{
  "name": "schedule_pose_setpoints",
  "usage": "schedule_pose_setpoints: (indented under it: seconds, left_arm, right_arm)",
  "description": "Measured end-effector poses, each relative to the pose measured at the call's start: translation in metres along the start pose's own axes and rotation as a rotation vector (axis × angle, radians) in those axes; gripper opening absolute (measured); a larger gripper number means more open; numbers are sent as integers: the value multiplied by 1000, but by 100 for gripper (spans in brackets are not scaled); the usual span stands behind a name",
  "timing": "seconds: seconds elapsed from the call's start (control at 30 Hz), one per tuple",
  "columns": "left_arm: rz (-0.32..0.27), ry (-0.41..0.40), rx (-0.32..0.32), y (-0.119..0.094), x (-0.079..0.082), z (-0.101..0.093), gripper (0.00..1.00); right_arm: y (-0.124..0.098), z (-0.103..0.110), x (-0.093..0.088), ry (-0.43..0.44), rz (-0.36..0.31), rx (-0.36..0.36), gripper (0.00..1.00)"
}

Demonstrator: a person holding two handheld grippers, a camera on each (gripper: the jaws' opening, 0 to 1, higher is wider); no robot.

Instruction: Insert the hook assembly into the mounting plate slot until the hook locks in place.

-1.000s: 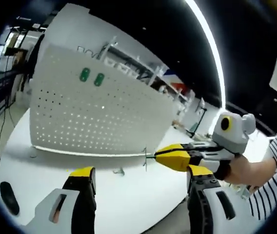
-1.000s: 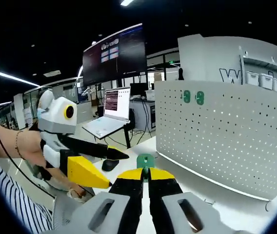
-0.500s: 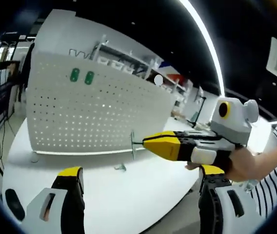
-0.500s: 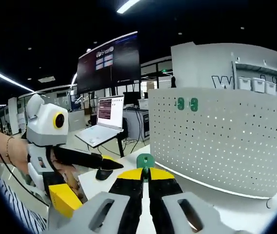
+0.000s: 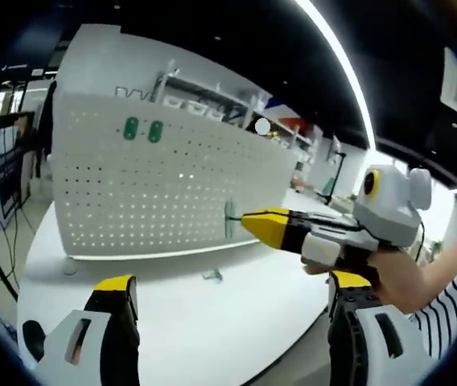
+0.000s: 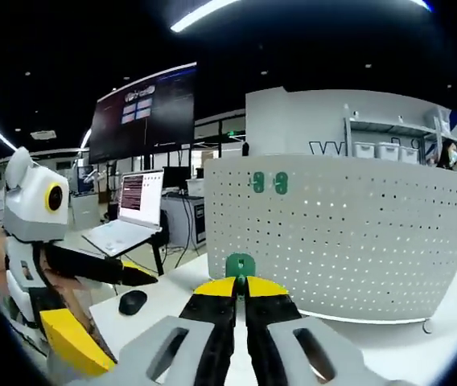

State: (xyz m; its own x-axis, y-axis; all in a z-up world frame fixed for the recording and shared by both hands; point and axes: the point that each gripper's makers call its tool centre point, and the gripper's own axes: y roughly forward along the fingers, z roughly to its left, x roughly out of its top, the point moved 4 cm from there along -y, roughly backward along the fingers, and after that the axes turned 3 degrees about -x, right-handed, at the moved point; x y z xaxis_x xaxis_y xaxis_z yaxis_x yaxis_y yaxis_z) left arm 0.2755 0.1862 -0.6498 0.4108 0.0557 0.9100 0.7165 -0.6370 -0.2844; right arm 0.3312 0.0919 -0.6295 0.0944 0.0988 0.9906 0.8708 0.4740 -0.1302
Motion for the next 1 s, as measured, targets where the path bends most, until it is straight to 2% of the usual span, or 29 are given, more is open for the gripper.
schedule_pose_setpoints:
  seconds: [0.13,0.33,0.47,0.57,0.8,0.87,0.93,1.0]
  left_arm:
    - [2,34,17,-2,0,3,100]
    - [16,35,27,-3,-2,9,100]
    - [25,32,33,-4,-4,11,100]
    - [109,20,94,-6,-18,23,100]
    - [111,7,104,-10,-20,32,100]
    - [104,27,130,-11,-19,37,100]
    - [127,68,167,-15,-20,46,100]
    - [131,70,165,-15,-21,50,100]
  right_arm:
    - [12,-9,2,-6,-26,-69,0]
    - [31,-14,9,4,-53,-113,0]
    - [49,-19,18,-20,-79,-135,0]
    - [63,-24,24,-11,-89,-152,0]
    - [89,-37,36,-4,-113,-211,0]
    - [97,-39,40,3,-114,-207,0]
    - [103,-40,44,-7,-122,-210,0]
    - [110,-41,48,-4,-126,-214,0]
